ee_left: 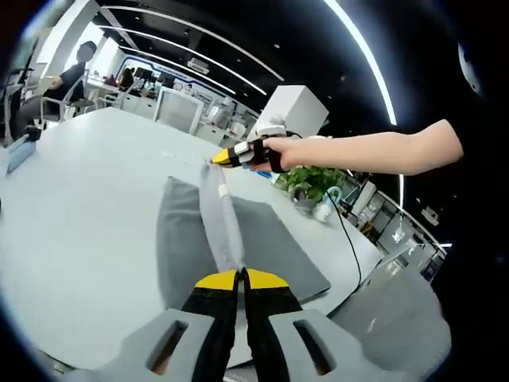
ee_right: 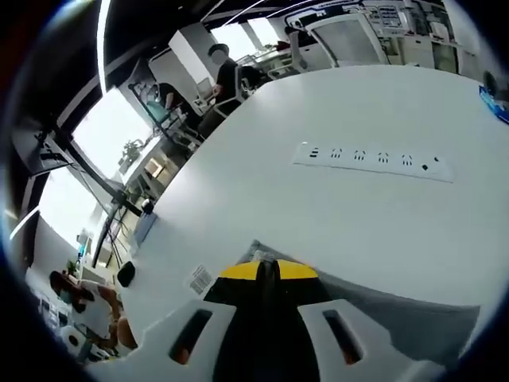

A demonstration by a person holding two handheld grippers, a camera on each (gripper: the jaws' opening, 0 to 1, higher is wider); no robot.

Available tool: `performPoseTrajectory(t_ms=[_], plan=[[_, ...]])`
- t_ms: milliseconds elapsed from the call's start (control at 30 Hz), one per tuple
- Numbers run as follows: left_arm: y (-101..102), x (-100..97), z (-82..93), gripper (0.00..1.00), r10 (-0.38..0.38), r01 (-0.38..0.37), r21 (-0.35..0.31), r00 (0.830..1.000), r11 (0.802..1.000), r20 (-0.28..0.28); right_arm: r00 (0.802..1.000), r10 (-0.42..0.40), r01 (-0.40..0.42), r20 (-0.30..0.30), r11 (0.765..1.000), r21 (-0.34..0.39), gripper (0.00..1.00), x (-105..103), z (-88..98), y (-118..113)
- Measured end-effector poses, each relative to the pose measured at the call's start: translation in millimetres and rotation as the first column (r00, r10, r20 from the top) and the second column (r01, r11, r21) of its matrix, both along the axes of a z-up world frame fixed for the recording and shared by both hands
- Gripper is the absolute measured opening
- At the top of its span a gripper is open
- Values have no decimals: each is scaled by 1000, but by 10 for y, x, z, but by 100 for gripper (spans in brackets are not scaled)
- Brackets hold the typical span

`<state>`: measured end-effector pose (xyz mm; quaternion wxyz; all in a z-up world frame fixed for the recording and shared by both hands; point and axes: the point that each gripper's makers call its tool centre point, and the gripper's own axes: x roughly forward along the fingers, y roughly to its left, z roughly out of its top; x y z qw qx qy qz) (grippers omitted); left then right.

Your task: Fold the towel on the table until its edges align and the towel forms a compact rectangular stack.

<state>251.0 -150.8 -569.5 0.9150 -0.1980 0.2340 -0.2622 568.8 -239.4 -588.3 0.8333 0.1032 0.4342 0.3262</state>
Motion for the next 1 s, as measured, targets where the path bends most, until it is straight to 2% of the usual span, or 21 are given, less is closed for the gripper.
performPoseTrajectory(t_ms=[167, 333, 733, 800, 900, 1000], plan=[[85, -11, -179, 3, 12, -10, 53, 999, 999, -34, 1000, -3, 4, -27, 1000, 24, 3, 19, -144, 193], [142, -12, -268, 3, 33, -30, 44, 998, 999, -59, 999, 0, 2, -42, 999, 40, 3, 10, -238, 316], [235, 39, -409, 3, 66, -59, 67, 993, 996, -97, 994, -47, 56, -94, 993, 101, 3, 82, -345, 386], [247, 39, -428, 3, 71, -64, 72, 992, 995, -101, 996, -30, 40, -89, 993, 110, 4, 69, -342, 437], [254, 40, -435, 3, 73, -65, 85, 992, 994, -98, 999, 34, -34, 3, 999, 26, 4, 83, -417, 422], [230, 30, -443, 4, 20, -7, 167, 997, 986, -76, 999, 54, -54, 3, 998, 33, 4, 25, -463, 470]])
